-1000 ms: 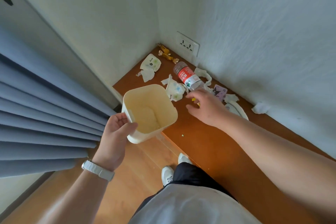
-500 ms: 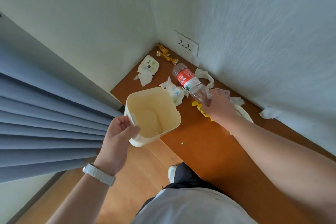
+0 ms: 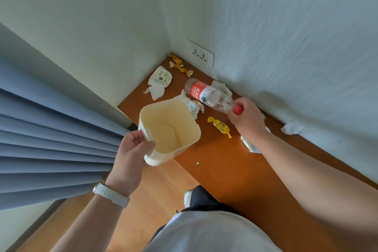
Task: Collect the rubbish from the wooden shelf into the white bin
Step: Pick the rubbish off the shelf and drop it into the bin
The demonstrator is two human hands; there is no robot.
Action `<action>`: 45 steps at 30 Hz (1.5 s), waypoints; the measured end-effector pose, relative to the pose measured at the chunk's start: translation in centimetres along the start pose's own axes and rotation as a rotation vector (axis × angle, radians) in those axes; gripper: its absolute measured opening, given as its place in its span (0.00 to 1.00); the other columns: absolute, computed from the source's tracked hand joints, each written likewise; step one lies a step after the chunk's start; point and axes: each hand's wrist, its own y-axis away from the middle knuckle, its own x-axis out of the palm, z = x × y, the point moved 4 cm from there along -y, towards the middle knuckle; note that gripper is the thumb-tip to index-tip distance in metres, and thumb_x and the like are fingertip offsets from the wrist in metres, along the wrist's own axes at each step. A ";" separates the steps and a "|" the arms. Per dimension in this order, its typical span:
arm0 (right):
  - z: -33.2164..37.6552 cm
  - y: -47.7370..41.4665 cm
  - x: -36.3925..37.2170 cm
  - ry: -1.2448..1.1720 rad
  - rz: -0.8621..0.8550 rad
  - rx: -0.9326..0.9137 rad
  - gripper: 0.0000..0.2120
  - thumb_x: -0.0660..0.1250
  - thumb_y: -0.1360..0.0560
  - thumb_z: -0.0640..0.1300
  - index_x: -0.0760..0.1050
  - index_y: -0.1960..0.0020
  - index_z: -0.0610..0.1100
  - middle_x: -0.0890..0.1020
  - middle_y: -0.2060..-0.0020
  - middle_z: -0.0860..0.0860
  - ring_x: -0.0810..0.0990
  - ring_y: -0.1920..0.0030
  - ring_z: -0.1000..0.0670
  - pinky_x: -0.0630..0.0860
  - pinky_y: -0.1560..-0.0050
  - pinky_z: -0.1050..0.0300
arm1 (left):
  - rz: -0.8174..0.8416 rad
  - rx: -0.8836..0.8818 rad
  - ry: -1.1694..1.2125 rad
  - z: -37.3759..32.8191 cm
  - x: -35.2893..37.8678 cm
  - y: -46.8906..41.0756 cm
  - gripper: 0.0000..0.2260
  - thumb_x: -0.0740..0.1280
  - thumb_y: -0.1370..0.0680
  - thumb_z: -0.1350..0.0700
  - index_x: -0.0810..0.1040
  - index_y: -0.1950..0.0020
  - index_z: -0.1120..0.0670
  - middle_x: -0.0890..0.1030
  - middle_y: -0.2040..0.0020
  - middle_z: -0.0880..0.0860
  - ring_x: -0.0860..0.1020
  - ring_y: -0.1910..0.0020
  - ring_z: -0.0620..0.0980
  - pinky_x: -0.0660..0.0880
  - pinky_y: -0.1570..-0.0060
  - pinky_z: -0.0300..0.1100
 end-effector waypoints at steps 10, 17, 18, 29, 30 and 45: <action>6.5 4.4 -6.3 -0.318 -0.208 -0.090 0.10 0.72 0.26 0.47 0.73 0.47 0.52 0.75 0.52 0.51 0.78 0.60 0.64 0.71 0.68 0.74 | 0.004 0.068 0.033 -1.6 -1.2 3.2 0.32 0.74 0.38 0.51 0.74 0.38 0.62 0.83 0.47 0.63 0.85 0.55 0.53 0.80 0.61 0.38; 12.8 8.4 -10.3 -0.518 -0.242 -0.200 0.10 0.72 0.28 0.50 0.75 0.49 0.59 0.80 0.54 0.55 0.80 0.55 0.58 0.77 0.58 0.67 | 0.006 0.092 0.020 -1.7 -2.9 5.5 0.28 0.74 0.37 0.53 0.74 0.40 0.60 0.84 0.48 0.60 0.83 0.50 0.58 0.80 0.57 0.43; 13.5 9.1 -10.6 -0.555 -0.218 -0.213 0.10 0.72 0.30 0.51 0.76 0.50 0.59 0.80 0.54 0.56 0.81 0.56 0.59 0.78 0.61 0.67 | 0.007 0.095 0.019 -1.6 -3.0 5.7 0.25 0.73 0.35 0.55 0.74 0.40 0.60 0.84 0.48 0.61 0.83 0.50 0.58 0.79 0.56 0.44; 15.0 13.1 -12.4 -0.600 0.023 -0.327 0.12 0.70 0.34 0.56 0.79 0.51 0.59 0.81 0.61 0.61 0.80 0.62 0.56 0.79 0.63 0.60 | -0.027 0.115 0.029 -1.9 -3.2 7.9 0.23 0.71 0.32 0.57 0.73 0.39 0.61 0.83 0.45 0.63 0.83 0.46 0.61 0.79 0.53 0.45; 14.9 13.1 -12.5 -0.586 0.052 -0.333 0.11 0.70 0.34 0.55 0.79 0.51 0.59 0.81 0.61 0.61 0.79 0.63 0.57 0.78 0.64 0.62 | -0.032 0.116 0.033 -2.1 -3.1 8.1 0.23 0.71 0.32 0.57 0.73 0.39 0.61 0.84 0.45 0.63 0.83 0.48 0.60 0.79 0.55 0.45; 12.5 14.9 -8.3 -0.186 0.359 -0.433 0.15 0.73 0.26 0.51 0.72 0.43 0.59 0.75 0.48 0.63 0.74 0.48 0.68 0.69 0.53 0.79 | -0.017 0.151 -0.049 -2.8 1.3 11.1 0.32 0.77 0.41 0.52 0.72 0.41 0.62 0.77 0.42 0.71 0.81 0.46 0.66 0.81 0.50 0.58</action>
